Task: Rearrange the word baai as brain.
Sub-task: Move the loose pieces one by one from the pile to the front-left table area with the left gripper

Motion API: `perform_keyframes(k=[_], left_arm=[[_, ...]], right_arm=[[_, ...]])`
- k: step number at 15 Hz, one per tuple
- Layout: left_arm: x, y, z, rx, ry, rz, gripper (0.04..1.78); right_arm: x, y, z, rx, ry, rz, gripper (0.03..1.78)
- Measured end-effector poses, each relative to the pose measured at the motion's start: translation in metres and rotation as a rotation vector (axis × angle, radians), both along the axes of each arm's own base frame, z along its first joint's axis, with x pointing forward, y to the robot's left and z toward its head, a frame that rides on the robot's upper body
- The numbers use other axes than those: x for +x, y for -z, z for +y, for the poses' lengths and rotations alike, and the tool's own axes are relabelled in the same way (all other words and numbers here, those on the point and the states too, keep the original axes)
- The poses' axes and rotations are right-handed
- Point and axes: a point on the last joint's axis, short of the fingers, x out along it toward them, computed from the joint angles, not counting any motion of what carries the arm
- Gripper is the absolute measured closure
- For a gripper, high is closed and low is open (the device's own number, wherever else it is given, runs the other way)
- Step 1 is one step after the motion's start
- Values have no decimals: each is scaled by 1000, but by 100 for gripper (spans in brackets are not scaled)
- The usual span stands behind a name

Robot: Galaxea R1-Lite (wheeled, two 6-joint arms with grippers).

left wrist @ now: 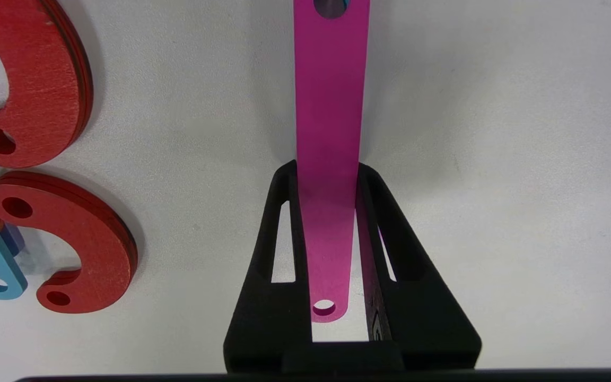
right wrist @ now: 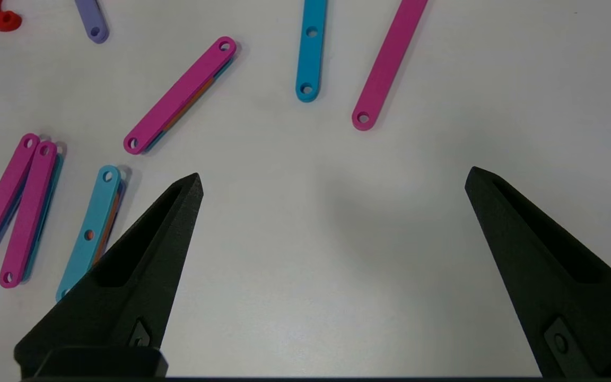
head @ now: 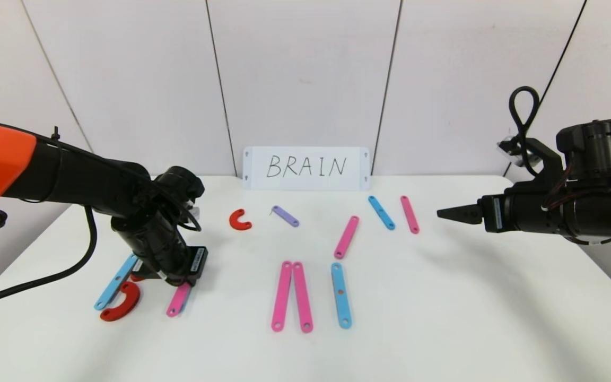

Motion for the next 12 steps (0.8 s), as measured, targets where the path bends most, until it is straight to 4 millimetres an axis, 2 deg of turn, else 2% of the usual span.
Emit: perform_keyframes(k=[10,12], left_arm=[[0,1,0,0,-7,4,151],[1,1,-1,-3,-12,2,144]], right_arm=[[0,0,0,0,0,-1,8],[0,0,0,-1,0,-1,8]])
